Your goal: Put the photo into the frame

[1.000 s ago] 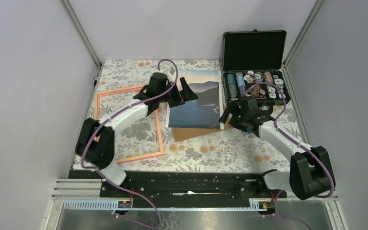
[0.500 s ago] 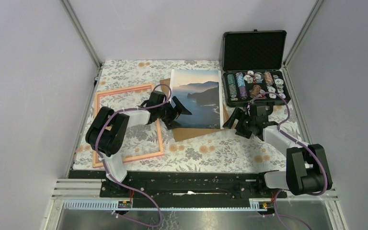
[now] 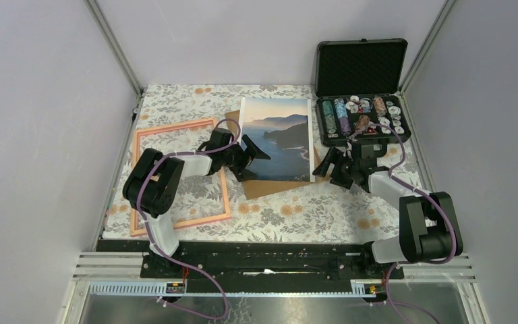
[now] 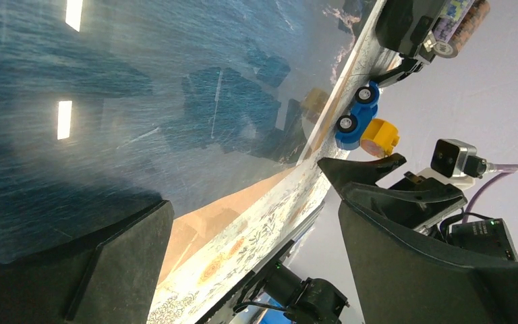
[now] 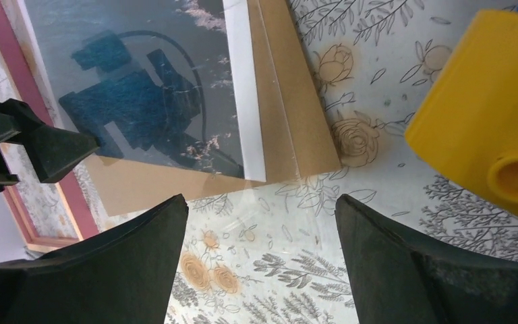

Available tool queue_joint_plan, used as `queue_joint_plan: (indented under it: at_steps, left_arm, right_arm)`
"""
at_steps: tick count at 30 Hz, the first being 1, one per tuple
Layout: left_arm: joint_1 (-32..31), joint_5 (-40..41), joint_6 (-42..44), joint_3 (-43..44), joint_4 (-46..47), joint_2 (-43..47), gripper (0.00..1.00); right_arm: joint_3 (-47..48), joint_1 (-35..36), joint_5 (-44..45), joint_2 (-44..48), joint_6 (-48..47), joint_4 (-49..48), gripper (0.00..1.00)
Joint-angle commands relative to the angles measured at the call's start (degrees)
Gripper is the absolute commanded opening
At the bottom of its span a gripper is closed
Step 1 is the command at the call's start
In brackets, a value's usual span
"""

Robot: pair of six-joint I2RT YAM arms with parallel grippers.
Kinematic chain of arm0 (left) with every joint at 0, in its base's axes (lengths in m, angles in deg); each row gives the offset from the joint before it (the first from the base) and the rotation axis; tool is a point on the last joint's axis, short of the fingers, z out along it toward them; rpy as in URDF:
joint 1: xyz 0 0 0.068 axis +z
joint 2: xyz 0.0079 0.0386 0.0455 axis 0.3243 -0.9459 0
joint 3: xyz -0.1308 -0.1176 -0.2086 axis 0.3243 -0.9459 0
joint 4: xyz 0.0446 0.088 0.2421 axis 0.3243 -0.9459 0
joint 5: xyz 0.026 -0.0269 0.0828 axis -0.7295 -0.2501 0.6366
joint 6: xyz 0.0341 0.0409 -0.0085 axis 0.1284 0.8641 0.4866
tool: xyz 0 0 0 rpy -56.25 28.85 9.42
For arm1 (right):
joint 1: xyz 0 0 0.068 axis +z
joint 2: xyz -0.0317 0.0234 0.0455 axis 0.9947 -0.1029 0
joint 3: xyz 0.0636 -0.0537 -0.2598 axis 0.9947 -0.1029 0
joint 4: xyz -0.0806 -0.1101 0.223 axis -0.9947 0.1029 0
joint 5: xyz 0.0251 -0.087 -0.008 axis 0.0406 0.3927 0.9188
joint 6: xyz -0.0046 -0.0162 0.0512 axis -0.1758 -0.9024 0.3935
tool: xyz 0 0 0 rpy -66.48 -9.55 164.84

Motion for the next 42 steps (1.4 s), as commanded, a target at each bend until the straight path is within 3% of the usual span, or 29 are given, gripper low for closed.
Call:
queue_joint_plan:
  at_steps: [1,4,10,15,25,35,42]
  left_arm:
    - [0.27,1.69,0.98,-0.7,-0.26,-2.4,0.99]
    - [0.21,1.34,0.78,-0.65,-0.36,-2.88,0.99]
    - [0.2,1.34,1.05,-0.52,-0.36,-2.12,0.99]
    - [0.22,0.95,0.82,-0.52,-0.36,-1.9,0.99]
    - [0.28,0.72,0.64,-0.61,-0.44,-1.66,0.99]
    - [0.46,0.72,0.55,-0.7,-0.44,-2.39,0.99]
    - [0.47,0.81,0.55,-0.74,-0.4,-2.69,0.99]
  right_arm:
    - [0.32,-0.06,3.83,-2.91,-4.56,1.38,0.88]
    - [1.04,-0.29,13.31,-1.14,-5.59,6.28,0.9]
    - [3.15,2.07,10.18,2.61,-6.31,8.21,0.9]
    - [4.08,7.51,13.09,4.88,-2.8,9.46,0.9]
    - [0.49,8.03,11.98,1.87,4.36,-1.61,0.89]
    - [-1.49,7.59,8.38,-0.39,4.83,-4.94,0.87]
    - [-2.72,6.24,-0.85,0.66,6.74,-8.13,0.85]
